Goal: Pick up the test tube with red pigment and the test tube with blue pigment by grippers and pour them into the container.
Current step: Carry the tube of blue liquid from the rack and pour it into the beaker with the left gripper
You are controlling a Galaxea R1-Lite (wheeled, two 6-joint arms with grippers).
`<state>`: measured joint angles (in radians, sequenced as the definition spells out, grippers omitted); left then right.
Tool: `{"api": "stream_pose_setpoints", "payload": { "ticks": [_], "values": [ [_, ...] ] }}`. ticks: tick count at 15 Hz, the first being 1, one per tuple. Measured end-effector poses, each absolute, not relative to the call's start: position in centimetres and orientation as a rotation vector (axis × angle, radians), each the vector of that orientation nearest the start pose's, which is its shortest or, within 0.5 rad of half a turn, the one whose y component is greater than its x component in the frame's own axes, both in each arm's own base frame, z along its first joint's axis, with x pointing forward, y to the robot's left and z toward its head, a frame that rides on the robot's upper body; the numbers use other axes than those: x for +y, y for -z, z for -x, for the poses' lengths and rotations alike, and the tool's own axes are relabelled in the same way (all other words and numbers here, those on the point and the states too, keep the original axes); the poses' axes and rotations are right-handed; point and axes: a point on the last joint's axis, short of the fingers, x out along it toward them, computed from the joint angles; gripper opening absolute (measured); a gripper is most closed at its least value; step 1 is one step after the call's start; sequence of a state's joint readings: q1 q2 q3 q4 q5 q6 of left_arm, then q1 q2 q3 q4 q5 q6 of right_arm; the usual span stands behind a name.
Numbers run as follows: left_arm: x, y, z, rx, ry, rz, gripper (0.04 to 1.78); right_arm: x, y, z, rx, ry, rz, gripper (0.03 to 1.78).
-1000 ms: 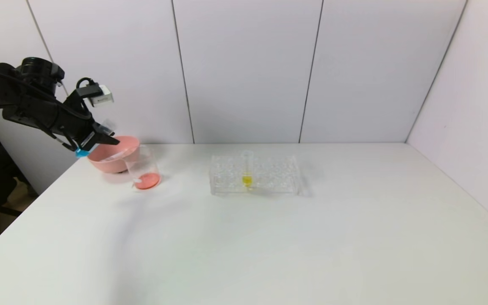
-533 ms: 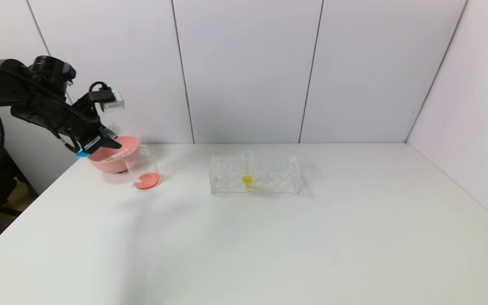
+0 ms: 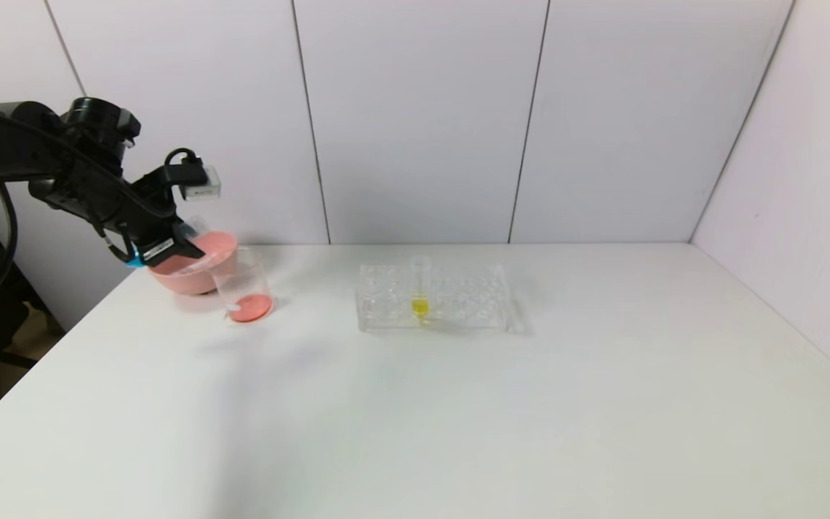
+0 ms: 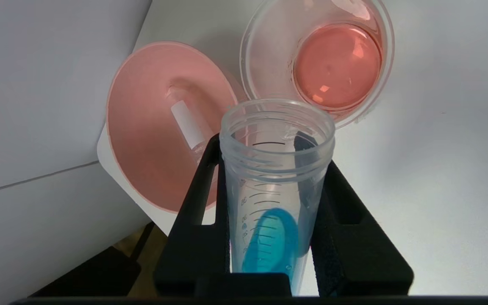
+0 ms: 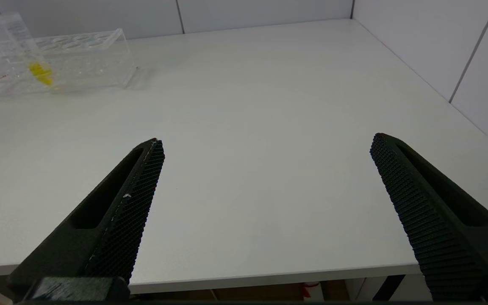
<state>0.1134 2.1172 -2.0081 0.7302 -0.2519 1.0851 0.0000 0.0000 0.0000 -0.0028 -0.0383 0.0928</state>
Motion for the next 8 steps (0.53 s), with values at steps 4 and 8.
{"api": "stream_pose_setpoints", "payload": {
  "ticks": [4, 8],
  "values": [
    [3.6, -23.5, -40.6, 0.678, 0.544, -0.902, 0.53, -0.1, -7.6, 2.3, -0.005, 0.038, -0.093, 1.77],
    [2.9, -23.2, -40.9, 0.684, 0.541, -0.92, 0.53, -0.1, -7.6, 2.3, -0.005, 0.038, -0.093, 1.77]
  ]
}}
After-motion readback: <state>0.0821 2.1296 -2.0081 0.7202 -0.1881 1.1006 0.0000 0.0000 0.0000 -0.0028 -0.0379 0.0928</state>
